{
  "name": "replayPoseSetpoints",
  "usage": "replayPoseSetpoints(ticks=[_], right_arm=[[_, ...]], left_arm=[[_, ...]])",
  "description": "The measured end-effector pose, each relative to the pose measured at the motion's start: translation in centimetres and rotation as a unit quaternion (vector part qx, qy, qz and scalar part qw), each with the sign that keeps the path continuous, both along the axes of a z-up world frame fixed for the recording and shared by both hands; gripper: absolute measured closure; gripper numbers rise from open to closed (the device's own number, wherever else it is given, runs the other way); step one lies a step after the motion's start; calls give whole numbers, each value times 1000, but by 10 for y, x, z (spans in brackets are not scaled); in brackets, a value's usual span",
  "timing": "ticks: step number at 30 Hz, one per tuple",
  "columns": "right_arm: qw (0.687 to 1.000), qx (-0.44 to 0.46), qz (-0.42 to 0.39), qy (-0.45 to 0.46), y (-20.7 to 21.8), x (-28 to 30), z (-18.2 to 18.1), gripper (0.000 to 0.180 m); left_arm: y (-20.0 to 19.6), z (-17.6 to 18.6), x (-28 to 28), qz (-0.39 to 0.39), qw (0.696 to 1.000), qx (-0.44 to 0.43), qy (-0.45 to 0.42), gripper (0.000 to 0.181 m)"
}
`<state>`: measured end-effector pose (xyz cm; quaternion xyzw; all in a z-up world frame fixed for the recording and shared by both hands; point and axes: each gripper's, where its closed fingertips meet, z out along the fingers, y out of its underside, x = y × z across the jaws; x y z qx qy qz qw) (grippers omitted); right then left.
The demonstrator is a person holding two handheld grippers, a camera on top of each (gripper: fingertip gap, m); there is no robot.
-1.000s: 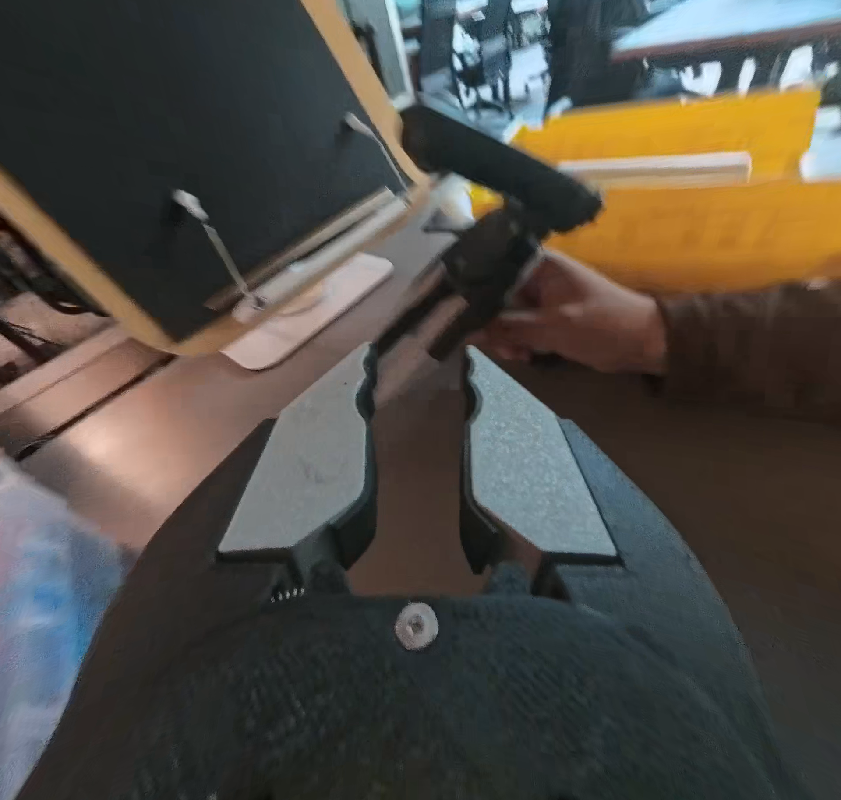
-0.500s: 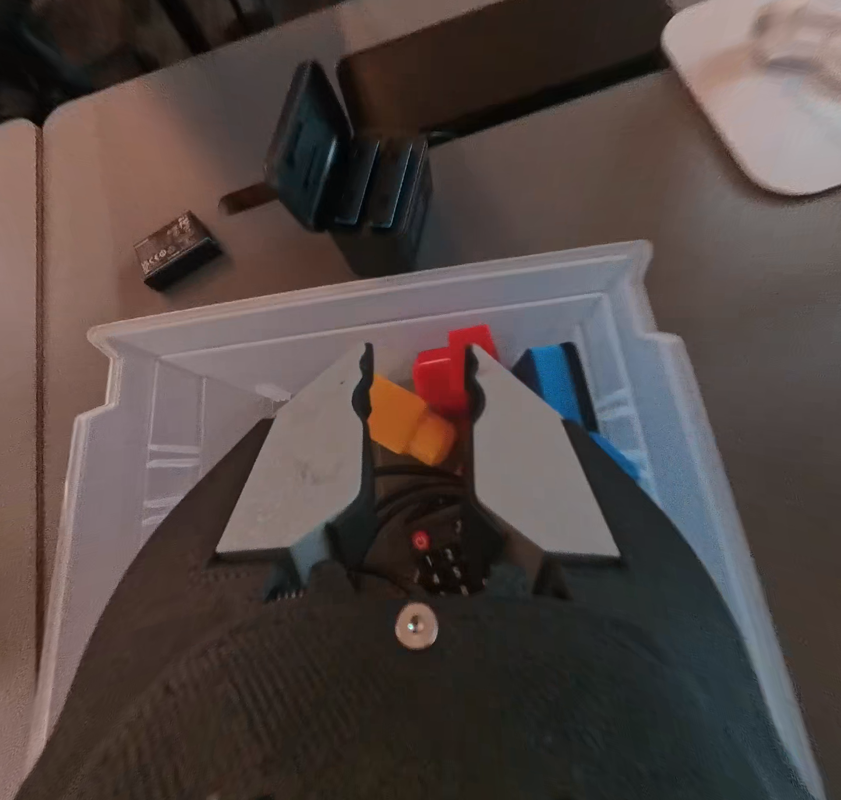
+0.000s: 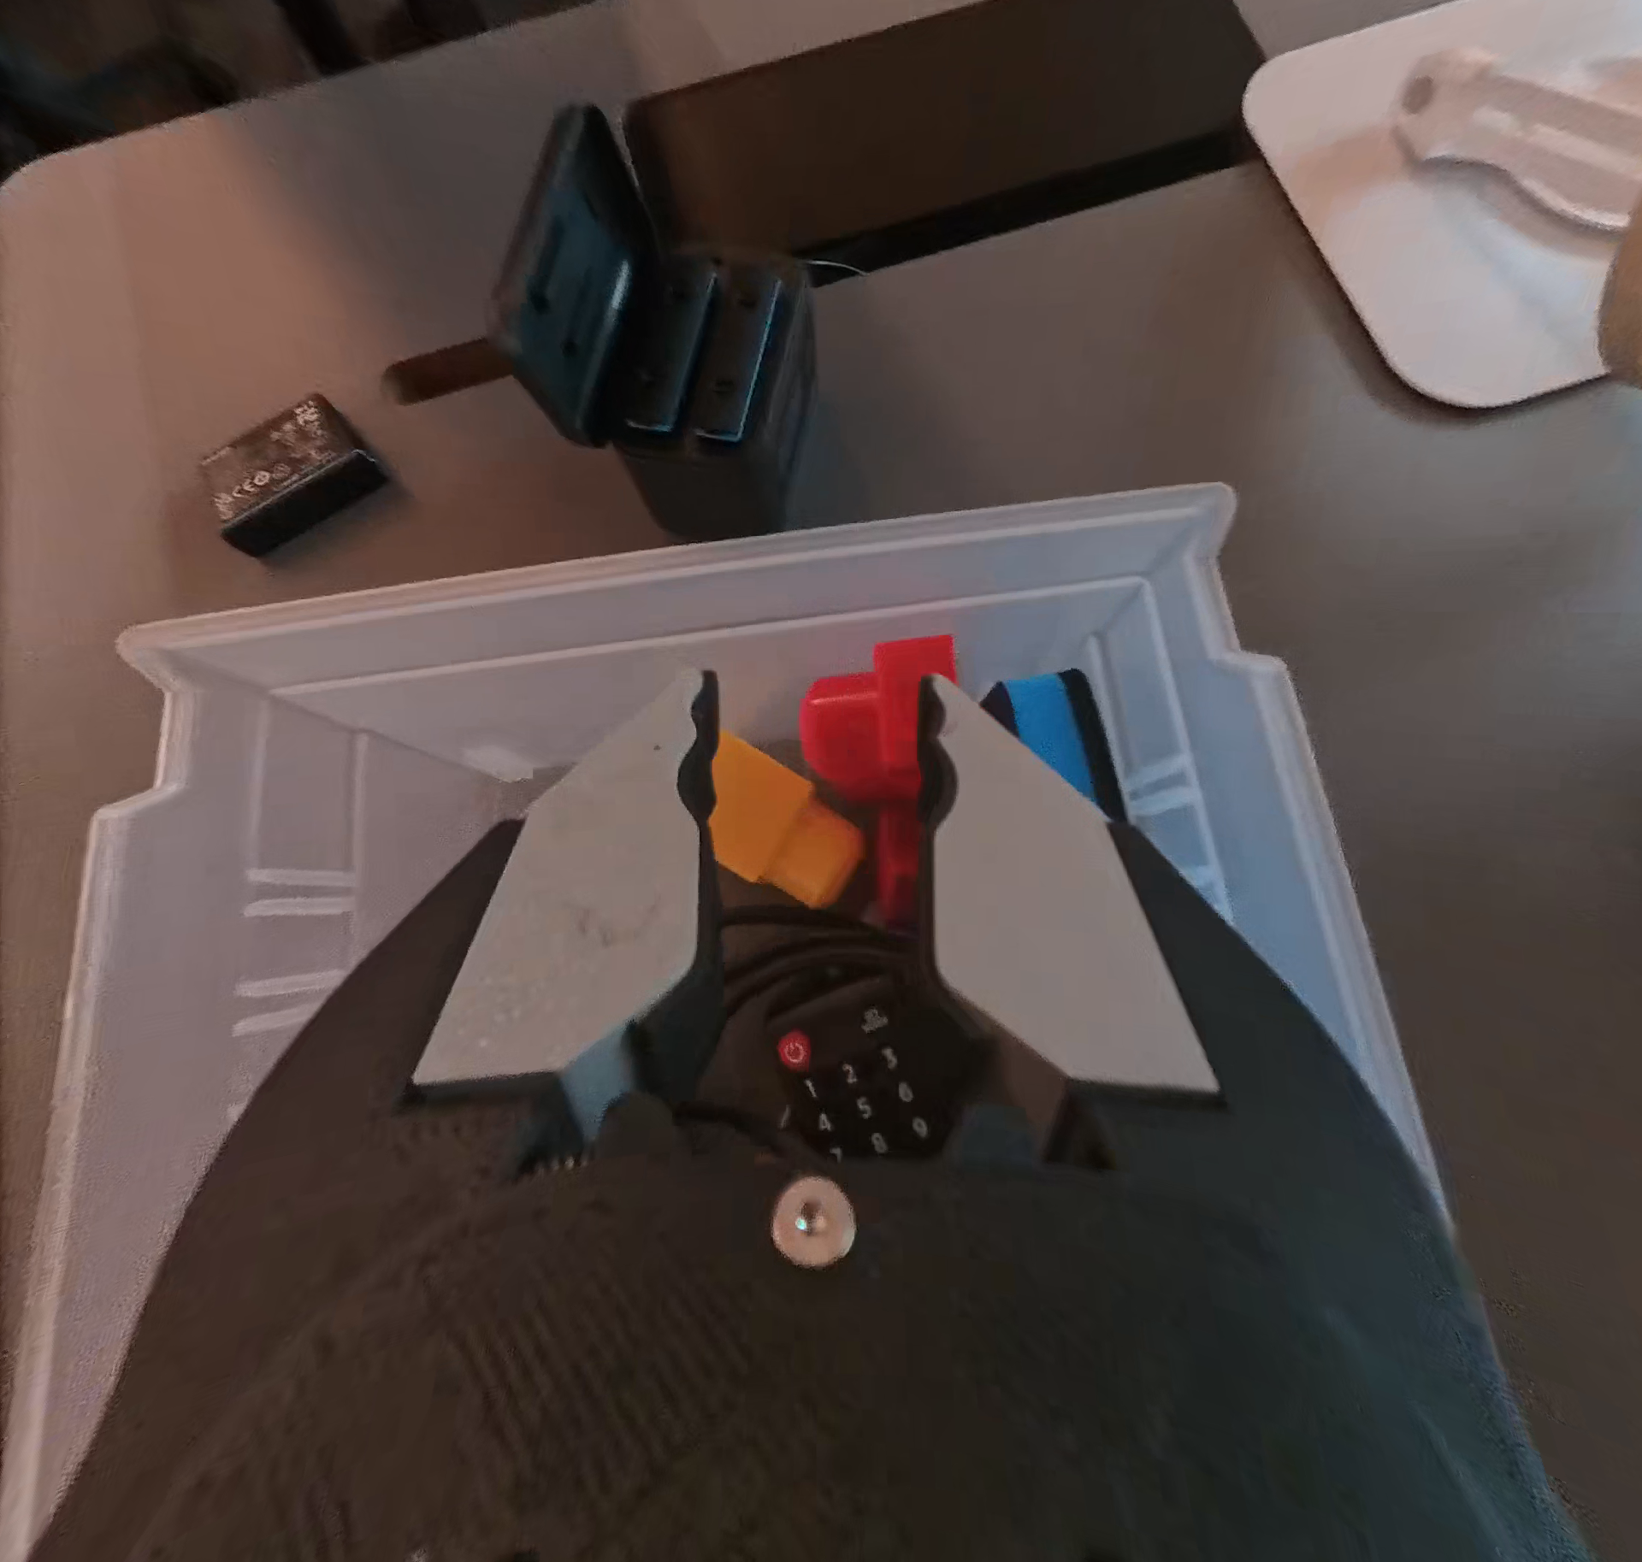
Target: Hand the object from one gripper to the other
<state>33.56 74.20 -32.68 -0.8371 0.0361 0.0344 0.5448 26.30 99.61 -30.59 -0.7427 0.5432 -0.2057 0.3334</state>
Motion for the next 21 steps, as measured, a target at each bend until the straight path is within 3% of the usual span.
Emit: replayPoseSetpoints(ticks=[8, 13, 19, 21], right_arm=[[1000, 11, -2, 13, -1, 2, 3, 137], [1000, 10, 0, 17, -1, 1, 3, 138], [1000, 7, 6, 8, -1, -2, 2, 139], [1000, 11, 6, 11, -1, -1, 3, 140]], left_arm=[[-5, -5, 11, 5, 1000, -15, -3, 140], [6, 6, 4, 12, 999, 42, 12, 133], [-5, -18, 9, 5, 999, 0, 41, 129], [2, -26, 6, 19, 998, 4, 53, 136]])
